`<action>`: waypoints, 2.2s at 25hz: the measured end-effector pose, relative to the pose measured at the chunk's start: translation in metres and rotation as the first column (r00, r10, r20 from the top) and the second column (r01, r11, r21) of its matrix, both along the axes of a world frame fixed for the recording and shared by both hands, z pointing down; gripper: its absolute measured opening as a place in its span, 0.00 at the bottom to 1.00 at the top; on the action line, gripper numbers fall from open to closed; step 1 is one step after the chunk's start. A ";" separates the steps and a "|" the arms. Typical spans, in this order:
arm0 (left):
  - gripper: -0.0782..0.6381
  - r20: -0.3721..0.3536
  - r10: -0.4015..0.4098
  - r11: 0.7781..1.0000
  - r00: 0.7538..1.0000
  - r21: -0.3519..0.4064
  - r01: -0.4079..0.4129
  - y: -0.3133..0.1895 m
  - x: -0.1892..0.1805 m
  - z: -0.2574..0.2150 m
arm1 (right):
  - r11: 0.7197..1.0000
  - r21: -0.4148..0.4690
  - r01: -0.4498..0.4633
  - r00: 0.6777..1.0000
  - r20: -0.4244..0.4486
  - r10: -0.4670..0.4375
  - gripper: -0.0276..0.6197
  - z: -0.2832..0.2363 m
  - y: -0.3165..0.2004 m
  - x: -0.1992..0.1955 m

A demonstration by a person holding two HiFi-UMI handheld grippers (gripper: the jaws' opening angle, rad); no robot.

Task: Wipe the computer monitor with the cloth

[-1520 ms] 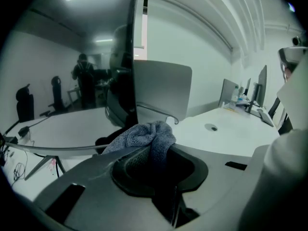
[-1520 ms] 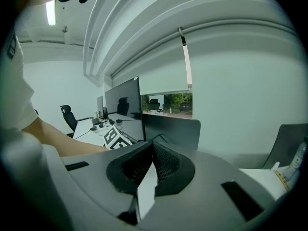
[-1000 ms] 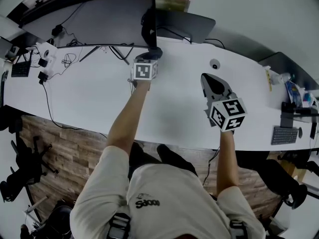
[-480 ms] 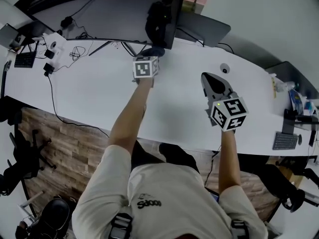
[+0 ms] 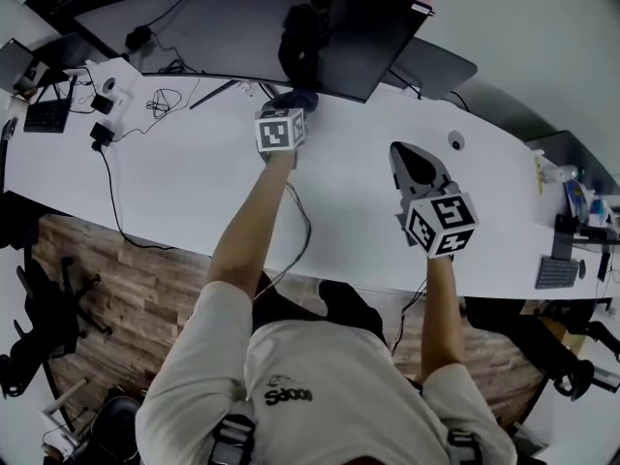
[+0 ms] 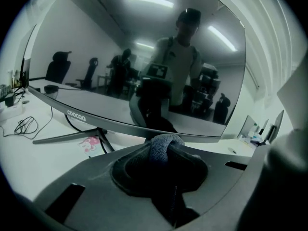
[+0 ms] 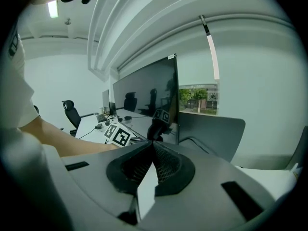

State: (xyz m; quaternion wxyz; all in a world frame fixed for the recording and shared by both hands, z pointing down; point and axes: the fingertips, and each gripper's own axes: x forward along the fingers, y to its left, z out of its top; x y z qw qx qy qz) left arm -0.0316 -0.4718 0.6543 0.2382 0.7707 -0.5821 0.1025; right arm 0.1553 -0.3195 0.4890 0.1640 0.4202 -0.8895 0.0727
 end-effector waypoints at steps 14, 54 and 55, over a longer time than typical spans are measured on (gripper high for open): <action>0.21 0.000 0.017 0.998 1.000 0.052 -0.017 -0.014 -0.138 0.001 | 1.000 -0.001 -0.007 1.000 0.009 0.007 0.04 0.001 -0.029 -0.158; 0.21 -0.236 -0.244 0.943 0.941 0.168 0.287 -0.044 -0.494 -0.094 | 0.994 0.022 0.107 0.993 0.040 -0.108 0.04 -0.036 -0.091 -0.415; 0.21 -0.246 -0.237 0.940 0.940 0.185 0.285 -0.043 -0.495 -0.102 | 0.993 0.029 0.112 0.993 0.037 -0.113 0.04 -0.040 -0.090 -0.415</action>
